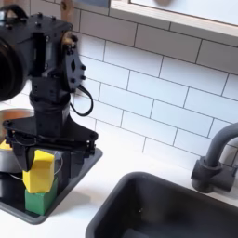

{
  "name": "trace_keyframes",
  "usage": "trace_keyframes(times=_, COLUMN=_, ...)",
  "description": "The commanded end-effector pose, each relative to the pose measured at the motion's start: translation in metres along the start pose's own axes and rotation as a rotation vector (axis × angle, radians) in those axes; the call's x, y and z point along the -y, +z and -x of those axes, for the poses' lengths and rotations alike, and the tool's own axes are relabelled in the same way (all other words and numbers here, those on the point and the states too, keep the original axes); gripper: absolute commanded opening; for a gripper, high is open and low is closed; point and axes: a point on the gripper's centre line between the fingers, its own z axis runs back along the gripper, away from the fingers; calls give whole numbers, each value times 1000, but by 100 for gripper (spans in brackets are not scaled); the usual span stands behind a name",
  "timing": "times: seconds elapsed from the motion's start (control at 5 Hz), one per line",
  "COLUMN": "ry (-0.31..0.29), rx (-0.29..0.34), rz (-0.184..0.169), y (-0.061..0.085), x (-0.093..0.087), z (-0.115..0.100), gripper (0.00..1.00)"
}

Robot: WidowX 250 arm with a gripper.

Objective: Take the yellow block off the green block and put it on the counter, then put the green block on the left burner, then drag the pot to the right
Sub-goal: 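Take the yellow block off the green block and put it on the counter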

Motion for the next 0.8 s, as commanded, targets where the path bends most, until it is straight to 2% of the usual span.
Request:
trace_keyframes(times=0.0, ry=51, rx=-19, rz=-20, y=-5, x=-4, z=-6, gripper=100)
trace_keyframes(times=0.4, ry=131, rx=-74, rz=-44, y=-15, x=-17, z=-6, gripper=100)
trace_keyframes(times=0.6, ry=133, rx=-77, rz=-45, y=-15, x=-17, z=-5, gripper=100)
